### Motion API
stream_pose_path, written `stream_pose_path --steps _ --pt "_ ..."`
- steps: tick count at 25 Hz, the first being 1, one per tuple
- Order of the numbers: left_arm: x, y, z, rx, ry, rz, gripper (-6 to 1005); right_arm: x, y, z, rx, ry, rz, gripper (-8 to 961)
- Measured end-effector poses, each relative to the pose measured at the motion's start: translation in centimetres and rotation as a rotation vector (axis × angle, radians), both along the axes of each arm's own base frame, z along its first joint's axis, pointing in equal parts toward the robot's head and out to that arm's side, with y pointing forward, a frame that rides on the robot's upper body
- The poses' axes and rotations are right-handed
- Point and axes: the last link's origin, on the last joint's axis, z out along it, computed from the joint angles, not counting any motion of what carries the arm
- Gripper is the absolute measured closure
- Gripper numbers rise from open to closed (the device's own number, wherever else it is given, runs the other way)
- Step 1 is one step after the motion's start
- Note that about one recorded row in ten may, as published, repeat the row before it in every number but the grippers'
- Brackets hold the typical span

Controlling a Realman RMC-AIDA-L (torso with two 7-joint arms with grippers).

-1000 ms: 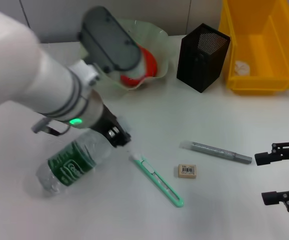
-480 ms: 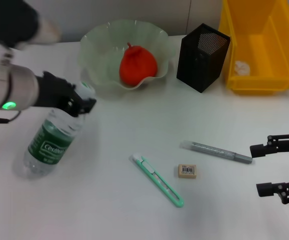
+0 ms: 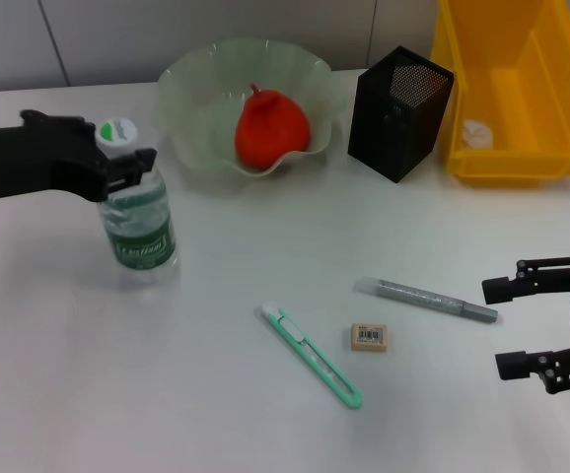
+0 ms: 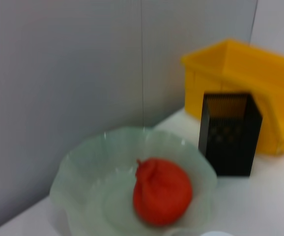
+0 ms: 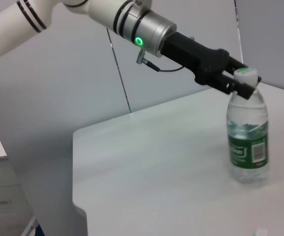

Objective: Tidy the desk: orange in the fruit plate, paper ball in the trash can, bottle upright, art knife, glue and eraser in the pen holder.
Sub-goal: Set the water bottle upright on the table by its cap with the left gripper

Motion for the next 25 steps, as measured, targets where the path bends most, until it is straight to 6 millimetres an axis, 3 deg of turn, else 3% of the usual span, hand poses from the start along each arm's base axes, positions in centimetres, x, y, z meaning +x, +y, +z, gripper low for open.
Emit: stream_pose_path --steps 4,10,16,25 --pt "-0.5 -0.7 1.2 0.038 -0.111 -0.051 496 -0.1 0.1 0.0 0.0 0.006 -0.001 174" --pt "-0.9 -0.6 0.7 0.051 -0.162 -0.081 488 -0.3 0.2 -0.1 -0.002 0.028 -0.001 174" --pt "-1.8 0.7 -0.7 0.083 -0.28 -0.112 479 -0.4 0.2 -0.3 -0.006 0.038 -0.002 174" --pt "-2.6 3.5 -1.1 0.207 -0.26 -0.095 467 -0.6 0.4 -0.7 -0.016 0.054 0.003 174"
